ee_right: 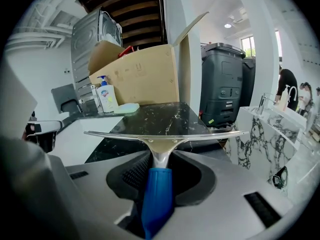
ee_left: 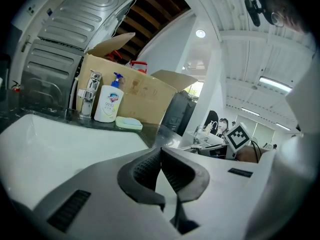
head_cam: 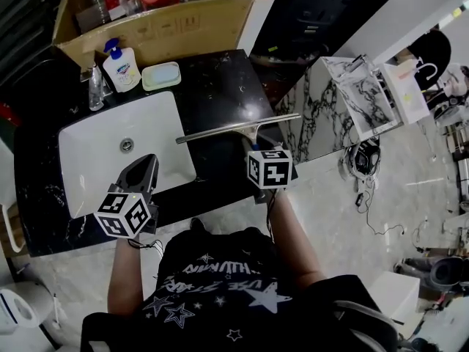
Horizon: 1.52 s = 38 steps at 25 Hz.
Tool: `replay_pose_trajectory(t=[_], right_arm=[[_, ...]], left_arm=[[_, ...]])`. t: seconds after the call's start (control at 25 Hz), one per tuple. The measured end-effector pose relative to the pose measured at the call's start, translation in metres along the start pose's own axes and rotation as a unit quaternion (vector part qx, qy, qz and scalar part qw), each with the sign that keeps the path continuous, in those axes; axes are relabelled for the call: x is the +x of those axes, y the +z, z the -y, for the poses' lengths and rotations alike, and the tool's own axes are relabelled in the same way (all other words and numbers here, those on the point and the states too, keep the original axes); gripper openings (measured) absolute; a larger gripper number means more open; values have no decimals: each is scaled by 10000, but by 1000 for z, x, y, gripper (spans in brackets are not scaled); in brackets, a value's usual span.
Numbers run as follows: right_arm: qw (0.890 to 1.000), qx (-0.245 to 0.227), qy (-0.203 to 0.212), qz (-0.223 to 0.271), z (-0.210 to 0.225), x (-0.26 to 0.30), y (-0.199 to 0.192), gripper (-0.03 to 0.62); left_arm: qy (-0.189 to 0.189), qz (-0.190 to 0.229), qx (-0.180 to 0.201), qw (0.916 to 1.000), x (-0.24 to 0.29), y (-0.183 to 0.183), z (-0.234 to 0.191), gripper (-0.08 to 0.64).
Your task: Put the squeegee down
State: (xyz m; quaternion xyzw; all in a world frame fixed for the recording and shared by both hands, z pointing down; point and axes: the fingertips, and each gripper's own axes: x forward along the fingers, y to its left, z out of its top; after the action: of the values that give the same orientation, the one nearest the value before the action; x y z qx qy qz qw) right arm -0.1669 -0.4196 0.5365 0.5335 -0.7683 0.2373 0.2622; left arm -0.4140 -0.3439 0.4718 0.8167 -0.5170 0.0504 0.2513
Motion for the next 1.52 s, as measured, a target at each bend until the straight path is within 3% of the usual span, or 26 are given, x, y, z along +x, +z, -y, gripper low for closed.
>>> replay_pose_trajectory(t=[1.12, 1.52], right_arm=[[9986, -305, -136, -411, 0, 15, -9, 143], [9974, -637, 77, -326, 1, 6, -2, 166]], left_arm=[[-113, -36, -116, 9999, 8, -5, -8, 18], [128, 101, -119, 9998, 4, 0, 4, 19]])
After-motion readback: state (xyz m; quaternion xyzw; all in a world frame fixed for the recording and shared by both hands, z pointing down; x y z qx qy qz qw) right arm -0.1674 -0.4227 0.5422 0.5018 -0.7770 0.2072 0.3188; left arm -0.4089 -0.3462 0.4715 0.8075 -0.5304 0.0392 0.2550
